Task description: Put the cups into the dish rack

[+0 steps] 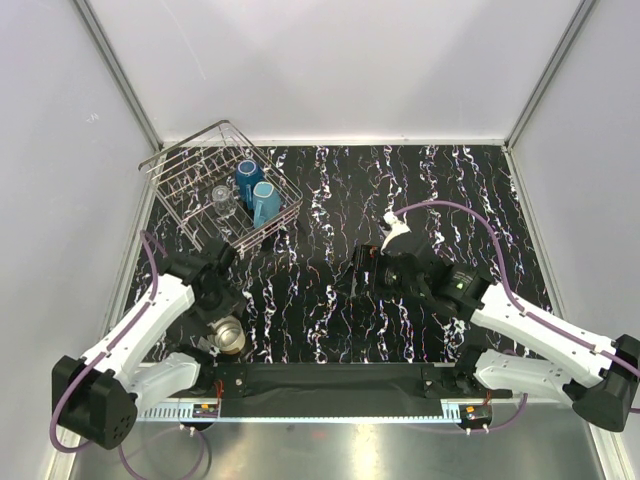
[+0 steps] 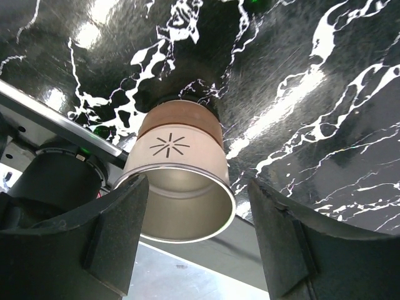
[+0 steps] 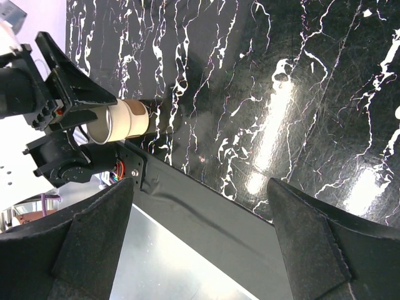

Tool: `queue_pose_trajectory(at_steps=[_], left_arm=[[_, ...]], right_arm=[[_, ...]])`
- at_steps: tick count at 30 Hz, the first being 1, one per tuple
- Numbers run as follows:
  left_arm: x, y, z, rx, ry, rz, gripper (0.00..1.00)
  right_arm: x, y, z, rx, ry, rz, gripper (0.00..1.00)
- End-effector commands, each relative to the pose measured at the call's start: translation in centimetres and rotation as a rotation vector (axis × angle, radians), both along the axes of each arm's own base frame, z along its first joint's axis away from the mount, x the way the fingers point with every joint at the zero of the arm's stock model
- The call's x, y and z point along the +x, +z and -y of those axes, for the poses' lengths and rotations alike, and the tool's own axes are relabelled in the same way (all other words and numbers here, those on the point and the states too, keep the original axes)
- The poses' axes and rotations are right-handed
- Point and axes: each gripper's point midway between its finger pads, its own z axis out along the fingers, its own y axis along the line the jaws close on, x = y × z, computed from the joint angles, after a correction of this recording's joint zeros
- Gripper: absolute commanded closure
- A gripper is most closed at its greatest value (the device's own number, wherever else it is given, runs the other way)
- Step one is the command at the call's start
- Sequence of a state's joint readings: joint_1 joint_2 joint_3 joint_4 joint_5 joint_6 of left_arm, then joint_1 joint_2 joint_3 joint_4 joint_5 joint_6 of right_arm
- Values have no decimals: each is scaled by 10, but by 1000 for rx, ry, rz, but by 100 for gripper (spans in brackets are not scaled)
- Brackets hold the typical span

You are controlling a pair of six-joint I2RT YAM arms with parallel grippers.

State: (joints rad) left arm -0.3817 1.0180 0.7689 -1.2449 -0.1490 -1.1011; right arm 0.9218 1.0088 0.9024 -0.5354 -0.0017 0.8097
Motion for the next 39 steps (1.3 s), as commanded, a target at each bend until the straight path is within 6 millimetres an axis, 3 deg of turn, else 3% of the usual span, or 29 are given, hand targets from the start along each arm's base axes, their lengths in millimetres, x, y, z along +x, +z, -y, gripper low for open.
queue_pose_trajectory(at_steps=[1, 13, 15, 21, 25, 26, 32, 33, 37, 38, 39], left_arm=[[5, -1, 10, -34, 11, 12, 30], [1, -7, 18, -40, 3, -3, 45], [0, -10, 21, -50, 0, -5, 60], [7, -3, 28, -37, -60, 38, 73], [10, 6, 36, -34, -117, 80, 91], [13, 9, 39, -33, -126, 95, 100], [28, 22, 79, -14, -334, 143, 100], [33, 31, 97, -32, -413, 179, 100], [45, 30, 144, -34, -592, 184, 100], [47, 30, 152, -30, -638, 186, 98], [49, 35, 171, -59, -681, 218, 89]], right_arm=[[7, 15, -2, 48, -21, 41, 5], [4, 11, 1, 55, -28, 33, 5], [4, 10, 2, 54, -32, 32, 5], [3, 10, 2, 58, -33, 27, 5], [3, 12, 3, 59, -33, 33, 5], [4, 12, 3, 54, -33, 37, 5], [7, 17, 12, 18, -50, 64, 5], [6, 20, 13, 22, -48, 73, 5], [5, 25, 30, -5, -85, 99, 5], [5, 24, 40, -29, -113, 107, 5], [5, 24, 47, -44, -128, 114, 5]])
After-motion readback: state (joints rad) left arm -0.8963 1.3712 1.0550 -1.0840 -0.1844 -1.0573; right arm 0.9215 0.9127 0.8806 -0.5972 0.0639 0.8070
